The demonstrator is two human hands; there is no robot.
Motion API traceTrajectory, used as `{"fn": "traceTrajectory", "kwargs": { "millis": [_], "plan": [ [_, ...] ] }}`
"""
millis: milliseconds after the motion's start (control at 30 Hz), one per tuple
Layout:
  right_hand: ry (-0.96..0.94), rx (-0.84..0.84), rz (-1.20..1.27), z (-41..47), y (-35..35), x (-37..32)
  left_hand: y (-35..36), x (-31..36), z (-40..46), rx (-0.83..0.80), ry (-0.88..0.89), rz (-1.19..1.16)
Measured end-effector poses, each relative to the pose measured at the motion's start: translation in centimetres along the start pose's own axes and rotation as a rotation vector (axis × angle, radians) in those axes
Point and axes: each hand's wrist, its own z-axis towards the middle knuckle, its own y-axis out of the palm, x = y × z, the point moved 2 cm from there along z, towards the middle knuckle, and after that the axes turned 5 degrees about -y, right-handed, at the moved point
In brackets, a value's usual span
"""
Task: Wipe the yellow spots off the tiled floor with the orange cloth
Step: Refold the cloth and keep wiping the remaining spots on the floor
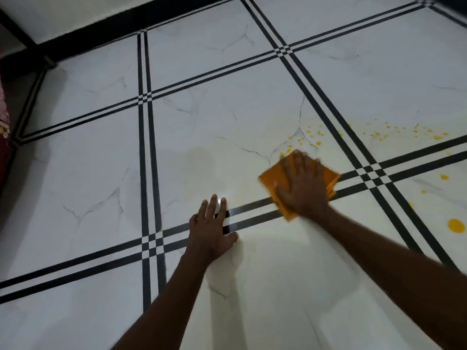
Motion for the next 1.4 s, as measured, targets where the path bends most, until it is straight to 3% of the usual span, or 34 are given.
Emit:
{"fn": "traceTrajectory", "kwargs": {
  "millis": [67,133,233,333,367,467,533,600,733,833,900,1000,1100,1167,1200,1300,1400],
  "plan": [
    [0.076,-0.041,0.047,4.1,-0.9,0.4,0.1,-0.7,-0.6,0.026,-0.046,-0.051],
    [0.024,-0.063,0.107,5.1,-0.7,-2.8,0.6,-1.4,-1.2,0.041,-0.152,-0.12],
    [-0.338,-0.06,0.076,0.5,1.8,-10.5,0.6,-2.5,-1.5,-0.031,-0.189,-0.155],
    [-0.541,-0.077,0.04,-0.1,1.4,-10.2,-0.1,-3.4,-0.9,-0.093,-0.145,-0.139],
    [-0.485,-0.059,0.031,1.5,0.9,-8.2,-0.3,-3.4,-0.9,-0.094,-0.132,-0.131],
    [-0.085,-0.033,0.051,4.6,-1.0,0.0,-1.1,-2.9,-1.0,0.015,-0.143,-0.087],
    [0.041,0.05,0.034,2.4,-1.1,1.8,-1.7,-1.1,-0.1,0.099,-0.138,-0.145],
    [0.069,0.085,0.045,-0.6,-0.6,0.2,-1.9,2.0,1.7,0.051,-0.097,-0.195],
    [-0.241,-0.003,0.059,0.7,0.1,-3.1,-1.9,3.7,3.0,-0.096,-0.103,-0.083],
    [-0.007,0.055,0.068,0.8,-0.9,3.7,-1.6,2.8,2.6,-0.118,-0.093,-0.09],
    [0.139,0.092,0.046,-3.3,-1.5,8.9,-1.7,3.7,1.9,-0.03,-0.076,-0.093],
    [0.295,0.155,0.042,-11.8,-2.0,9.9,-0.9,8.5,1.3,0.084,0.021,-0.089],
    [0.105,0.065,0.049,-13.8,-1.3,7.2,0.3,14.2,0.3,0.06,0.137,-0.083],
    [-0.049,0.02,-0.001,-11.6,-1.2,10.3,0.9,17.3,0.3,0.044,0.225,-0.05],
    [-0.01,0.035,-0.008,-10.9,-1.4,13.1,1.3,18.4,0.2,0.034,0.253,-0.034],
    [0.383,0.135,-0.068,-13.4,-2.7,21.4,1.5,20.9,0.1,0.046,0.299,-0.001],
    [0.544,0.197,-0.044,-17.7,-2.3,18.5,1.7,23.2,0.4,0.03,0.324,0.018]
  ]
}}
